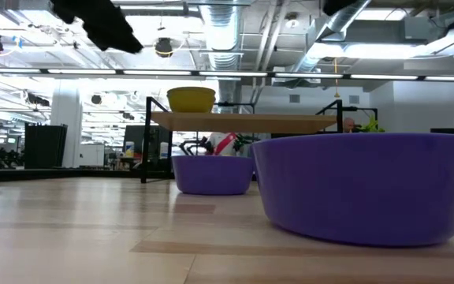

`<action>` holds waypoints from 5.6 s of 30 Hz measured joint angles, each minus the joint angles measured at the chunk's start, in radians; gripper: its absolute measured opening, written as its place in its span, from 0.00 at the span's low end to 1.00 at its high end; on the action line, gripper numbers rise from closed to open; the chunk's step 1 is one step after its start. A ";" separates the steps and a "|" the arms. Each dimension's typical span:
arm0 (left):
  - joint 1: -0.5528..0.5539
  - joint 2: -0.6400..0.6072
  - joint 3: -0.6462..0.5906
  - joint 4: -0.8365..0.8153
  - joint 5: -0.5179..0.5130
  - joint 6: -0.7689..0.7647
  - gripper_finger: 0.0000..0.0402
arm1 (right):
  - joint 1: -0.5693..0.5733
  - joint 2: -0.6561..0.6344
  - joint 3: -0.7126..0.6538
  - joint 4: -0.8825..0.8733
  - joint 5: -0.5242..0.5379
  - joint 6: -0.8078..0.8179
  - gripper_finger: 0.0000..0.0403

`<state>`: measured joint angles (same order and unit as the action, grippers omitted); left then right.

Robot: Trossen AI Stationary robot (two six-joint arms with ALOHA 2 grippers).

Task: Pick & Place Mini bowls
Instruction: Put the top blue bowl on the shelf

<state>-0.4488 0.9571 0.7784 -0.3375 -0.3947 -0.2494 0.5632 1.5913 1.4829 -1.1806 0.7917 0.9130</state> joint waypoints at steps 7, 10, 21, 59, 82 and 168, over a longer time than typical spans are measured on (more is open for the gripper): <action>-0.097 -0.050 0.000 -0.019 0.000 -0.048 0.53 | -0.047 0.000 -0.065 0.352 0.001 -0.261 0.11; -0.132 -0.061 0.000 -0.025 -0.010 -0.048 0.53 | -0.057 0.000 -0.140 0.551 0.017 -0.341 0.10; -0.240 -0.154 0.000 -0.051 -0.203 -0.048 0.53 | -0.082 0.000 -0.312 0.696 -0.146 -0.278 0.01; -0.242 -0.177 0.000 -0.048 -0.207 -0.047 0.53 | -0.469 0.108 -0.360 0.469 -0.636 -0.790 0.41; -0.242 -0.176 0.000 -0.047 -0.208 -0.074 0.53 | -0.450 0.216 -0.328 0.437 -0.634 -0.756 0.02; -0.216 -0.124 -0.001 -0.036 -0.398 -0.129 0.53 | -0.981 0.209 0.332 -0.074 -0.610 -1.287 0.00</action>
<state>-0.6648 0.8330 0.7776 -0.3735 -0.7931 -0.3786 -0.4177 1.8002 1.8146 -1.2542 0.1813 -0.3739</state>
